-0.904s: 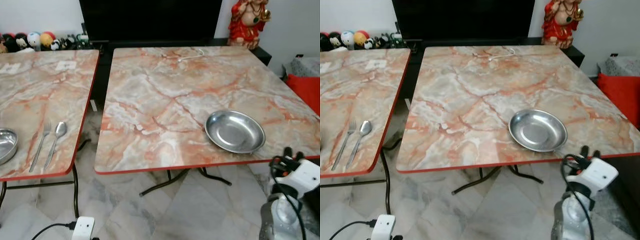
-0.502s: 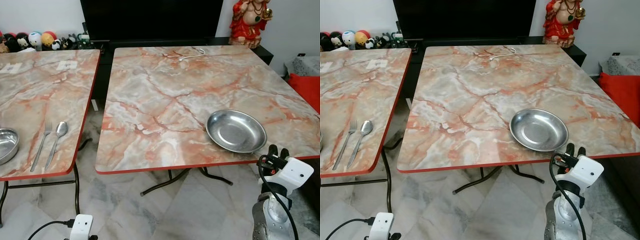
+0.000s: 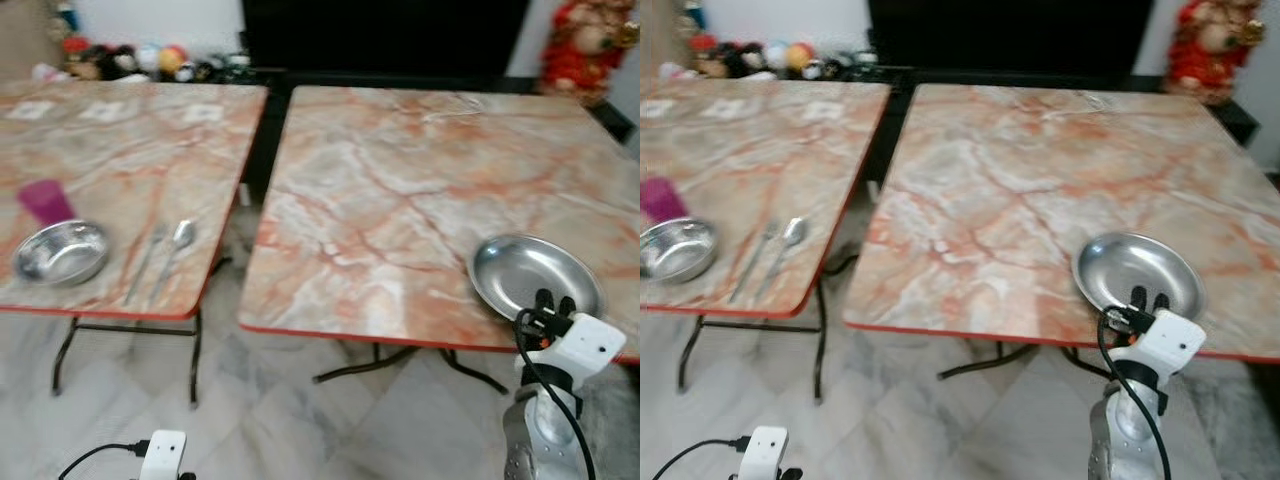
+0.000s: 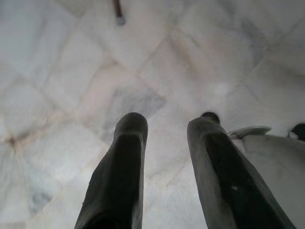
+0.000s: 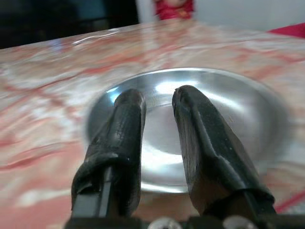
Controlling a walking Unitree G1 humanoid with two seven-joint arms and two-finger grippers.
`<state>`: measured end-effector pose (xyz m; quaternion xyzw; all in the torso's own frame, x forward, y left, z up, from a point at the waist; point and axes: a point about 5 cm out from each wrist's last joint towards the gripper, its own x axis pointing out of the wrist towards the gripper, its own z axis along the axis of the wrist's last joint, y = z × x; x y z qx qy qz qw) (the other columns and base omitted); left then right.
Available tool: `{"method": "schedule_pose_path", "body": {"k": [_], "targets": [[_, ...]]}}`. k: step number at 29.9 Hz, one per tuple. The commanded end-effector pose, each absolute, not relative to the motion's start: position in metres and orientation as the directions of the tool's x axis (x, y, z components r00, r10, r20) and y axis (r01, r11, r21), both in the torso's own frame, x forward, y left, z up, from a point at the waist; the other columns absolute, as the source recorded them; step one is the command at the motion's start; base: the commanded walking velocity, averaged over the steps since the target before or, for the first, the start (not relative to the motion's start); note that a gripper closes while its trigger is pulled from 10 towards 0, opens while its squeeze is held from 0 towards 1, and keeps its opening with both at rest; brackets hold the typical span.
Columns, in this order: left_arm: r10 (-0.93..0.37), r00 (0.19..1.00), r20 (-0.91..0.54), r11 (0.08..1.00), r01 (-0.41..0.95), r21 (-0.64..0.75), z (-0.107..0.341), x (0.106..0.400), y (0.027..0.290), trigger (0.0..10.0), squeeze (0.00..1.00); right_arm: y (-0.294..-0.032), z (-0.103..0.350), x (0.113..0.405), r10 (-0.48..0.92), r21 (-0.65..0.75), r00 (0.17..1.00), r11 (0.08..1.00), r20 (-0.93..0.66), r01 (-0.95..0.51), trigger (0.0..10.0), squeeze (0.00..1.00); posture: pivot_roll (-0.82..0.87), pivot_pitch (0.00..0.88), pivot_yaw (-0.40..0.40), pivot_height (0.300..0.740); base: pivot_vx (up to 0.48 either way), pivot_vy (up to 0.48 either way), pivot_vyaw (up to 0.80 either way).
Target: Setting the table
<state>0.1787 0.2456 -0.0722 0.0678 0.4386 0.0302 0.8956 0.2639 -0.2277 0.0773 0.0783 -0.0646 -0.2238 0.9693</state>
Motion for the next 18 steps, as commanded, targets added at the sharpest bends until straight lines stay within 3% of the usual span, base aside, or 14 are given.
{"method": "schedule_pose_path", "body": {"k": [1, 7, 13, 18], "targets": [[0.116, 0.600, -0.792, 0.990, -0.001, 0.144, -0.0736, 0.1759, 0.2464, 10.0, 0.00, -0.2301, 0.0817, 0.2638, -0.453, 0.193, 0.886, 0.882, 0.102, 0.429, 10.0, 0.00, 0.09, 0.000, -0.013, 0.740, 0.000, 0.000, 0.80], [0.116, 0.600, -0.791, 0.990, -0.002, 0.144, -0.0731, 0.1767, 0.2471, 10.0, 0.00, -0.2331, 0.0829, 0.2635, -0.465, 0.214, 0.880, 0.874, 0.102, 0.437, 10.0, 0.00, 0.09, 0.000, -0.009, 0.740, 0.000, 0.000, 0.80], [0.118, 0.598, -0.793, 0.990, -0.008, 0.142, -0.0728, 0.1763, 0.2488, 10.0, 0.00, -0.2303, 0.0802, 0.2650, -0.469, 0.244, 0.879, 0.865, 0.085, 0.438, 10.0, 0.00, 0.10, 0.000, -0.003, 0.740, 0.000, 0.000, 0.00], [0.117, 0.602, -0.790, 0.990, -0.006, 0.142, -0.0722, 0.1771, 0.2491, 10.0, 0.00, -0.2273, 0.0816, 0.2663, -0.455, 0.240, 0.886, 0.874, 0.092, 0.423, 10.0, 0.00, 0.09, 0.000, 0.001, 0.740, 0.000, 0.458, 0.00]]}}
